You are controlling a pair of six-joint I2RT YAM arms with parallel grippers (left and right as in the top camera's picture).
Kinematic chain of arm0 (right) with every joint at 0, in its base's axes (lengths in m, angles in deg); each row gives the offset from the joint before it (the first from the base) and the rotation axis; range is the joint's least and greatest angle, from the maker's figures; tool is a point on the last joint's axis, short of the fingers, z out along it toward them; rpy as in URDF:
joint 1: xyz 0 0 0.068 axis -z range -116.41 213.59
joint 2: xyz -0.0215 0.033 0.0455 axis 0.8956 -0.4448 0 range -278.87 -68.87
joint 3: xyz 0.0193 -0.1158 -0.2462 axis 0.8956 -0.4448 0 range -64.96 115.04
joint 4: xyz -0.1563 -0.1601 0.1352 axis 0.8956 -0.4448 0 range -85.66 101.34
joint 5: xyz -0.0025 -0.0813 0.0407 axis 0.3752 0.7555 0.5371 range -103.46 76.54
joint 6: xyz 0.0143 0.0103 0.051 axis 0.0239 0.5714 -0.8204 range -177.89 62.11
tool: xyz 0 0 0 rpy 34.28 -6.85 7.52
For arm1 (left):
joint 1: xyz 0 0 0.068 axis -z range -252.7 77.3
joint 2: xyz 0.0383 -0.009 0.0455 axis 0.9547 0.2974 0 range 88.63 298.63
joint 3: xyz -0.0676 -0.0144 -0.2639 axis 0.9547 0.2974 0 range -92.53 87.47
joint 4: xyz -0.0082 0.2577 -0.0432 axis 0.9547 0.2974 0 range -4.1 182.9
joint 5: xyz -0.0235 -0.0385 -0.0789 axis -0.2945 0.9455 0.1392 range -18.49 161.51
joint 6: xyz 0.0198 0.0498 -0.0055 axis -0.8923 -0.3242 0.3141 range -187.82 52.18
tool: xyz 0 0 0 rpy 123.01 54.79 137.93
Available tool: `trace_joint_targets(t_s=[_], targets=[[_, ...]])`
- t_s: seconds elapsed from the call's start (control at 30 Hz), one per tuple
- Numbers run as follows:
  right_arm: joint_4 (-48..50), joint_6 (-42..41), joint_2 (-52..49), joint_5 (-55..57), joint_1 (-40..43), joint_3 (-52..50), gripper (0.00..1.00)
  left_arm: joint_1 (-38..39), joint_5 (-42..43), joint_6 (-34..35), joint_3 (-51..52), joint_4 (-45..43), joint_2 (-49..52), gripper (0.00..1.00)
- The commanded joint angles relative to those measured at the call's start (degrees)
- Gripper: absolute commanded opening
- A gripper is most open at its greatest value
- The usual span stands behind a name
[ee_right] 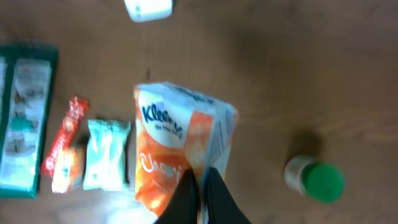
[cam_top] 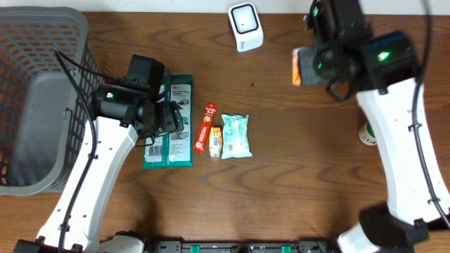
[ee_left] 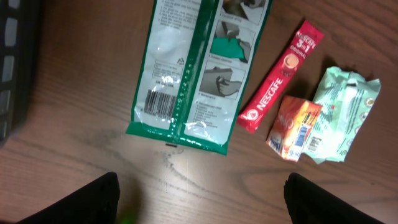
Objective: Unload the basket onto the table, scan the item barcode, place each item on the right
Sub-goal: 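Carry the Kleenex pack up to the white scanner and hold it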
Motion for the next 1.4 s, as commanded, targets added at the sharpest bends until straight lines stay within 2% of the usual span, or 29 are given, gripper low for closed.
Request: trace_joint_targets(t_s=[0.0, 0.13, 0.4, 0.7, 0.87, 1.13, 1.37], targets=[[-5.1, 2.1, -9.8, 5.2, -0.2, 16.1, 0.01, 0.2, -0.5, -0.2, -0.4, 0.2, -0.3, 0.85], [-4.7, 6.5, -18.6, 9.0, -1.4, 27.5, 0.01, 0.2, -0.5, -0.2, -0.4, 0.2, -0.3, 0.85], [9.7, 14.6, -32.3, 19.3, -4.1, 27.4, 0.01, 0.2, -0.5, -0.1, -0.4, 0.2, -0.3, 0.85], [28.2, 27.9, -44.3, 21.4, -4.4, 27.4, 0.01, 0.2, -0.5, -0.2, -0.4, 0.2, -0.3, 0.85], [34.9, 33.1, -48.2, 24.9, -4.6, 27.3, 0.01, 0.2, -0.5, -0.2, -0.4, 0.2, -0.3, 0.85], [42.0, 33.6, -51.3, 24.8, -5.5, 27.3, 0.01, 0.2, -0.5, -0.2, -0.4, 0.2, -0.3, 0.85], [43.0, 37.6, -53.3, 24.7, -6.5, 26.3, 0.01, 0.2, -0.5, -0.2, -0.4, 0.2, -0.3, 0.85]])
